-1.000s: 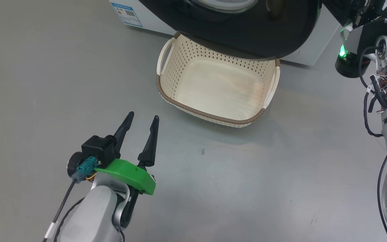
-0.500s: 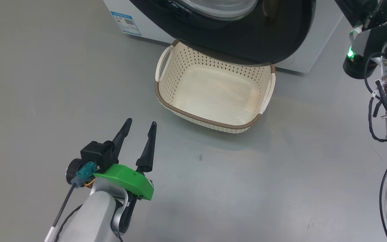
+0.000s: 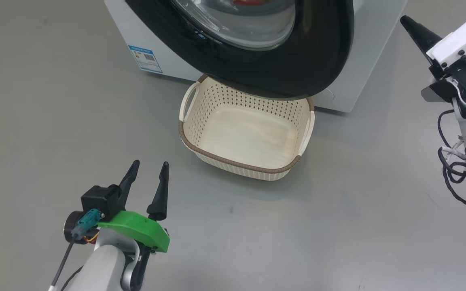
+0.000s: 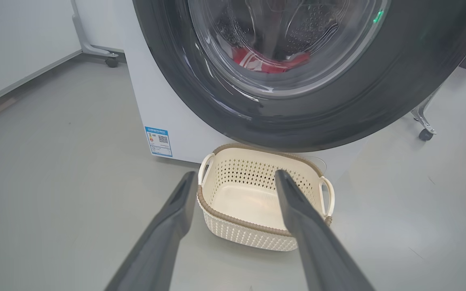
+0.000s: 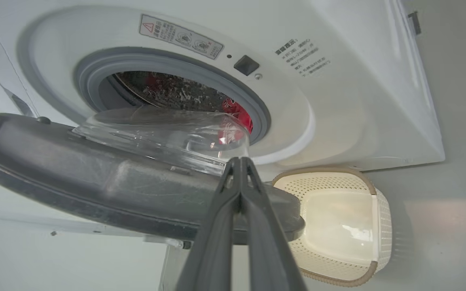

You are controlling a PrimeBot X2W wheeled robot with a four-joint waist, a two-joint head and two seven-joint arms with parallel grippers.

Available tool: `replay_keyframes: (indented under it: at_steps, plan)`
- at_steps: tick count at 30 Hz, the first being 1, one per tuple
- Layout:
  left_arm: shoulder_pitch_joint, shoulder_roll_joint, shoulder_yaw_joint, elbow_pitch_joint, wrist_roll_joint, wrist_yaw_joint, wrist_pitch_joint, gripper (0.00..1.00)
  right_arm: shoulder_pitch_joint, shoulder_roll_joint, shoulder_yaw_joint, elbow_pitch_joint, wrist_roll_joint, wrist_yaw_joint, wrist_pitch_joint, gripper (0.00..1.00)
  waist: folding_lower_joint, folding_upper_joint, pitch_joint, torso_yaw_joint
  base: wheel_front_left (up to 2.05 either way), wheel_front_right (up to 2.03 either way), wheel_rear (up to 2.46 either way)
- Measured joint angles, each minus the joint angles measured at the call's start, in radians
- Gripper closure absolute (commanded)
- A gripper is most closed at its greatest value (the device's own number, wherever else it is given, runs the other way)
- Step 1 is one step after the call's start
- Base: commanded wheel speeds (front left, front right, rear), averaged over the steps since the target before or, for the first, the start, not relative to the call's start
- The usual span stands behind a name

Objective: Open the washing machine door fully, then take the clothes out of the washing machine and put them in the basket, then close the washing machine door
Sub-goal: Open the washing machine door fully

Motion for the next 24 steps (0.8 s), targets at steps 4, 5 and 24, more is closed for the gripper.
replay_keyframes:
  at_steps: [4,5,24]
  plan:
    - [0.016,0.012,0.026,0.001,0.008,0.000,0.000,0.00,0.041,-0.023,0.061,-0.045,-0.102,0.005,-0.072,1.00,0.0000,0.0000,-0.027,-0.019,0.00,0.00,0.00]
    - [0.022,0.015,0.030,0.001,0.008,0.001,0.000,0.00,0.053,-0.023,0.068,-0.056,-0.114,0.005,-0.094,1.00,0.0000,0.0000,-0.033,-0.025,0.00,0.00,0.00]
    - [0.099,0.021,0.089,-0.002,0.036,-0.002,0.000,0.00,0.312,-0.066,0.262,-0.243,-0.460,0.005,-0.507,1.00,0.0000,0.0000,-0.123,-0.120,0.00,0.00,0.00]
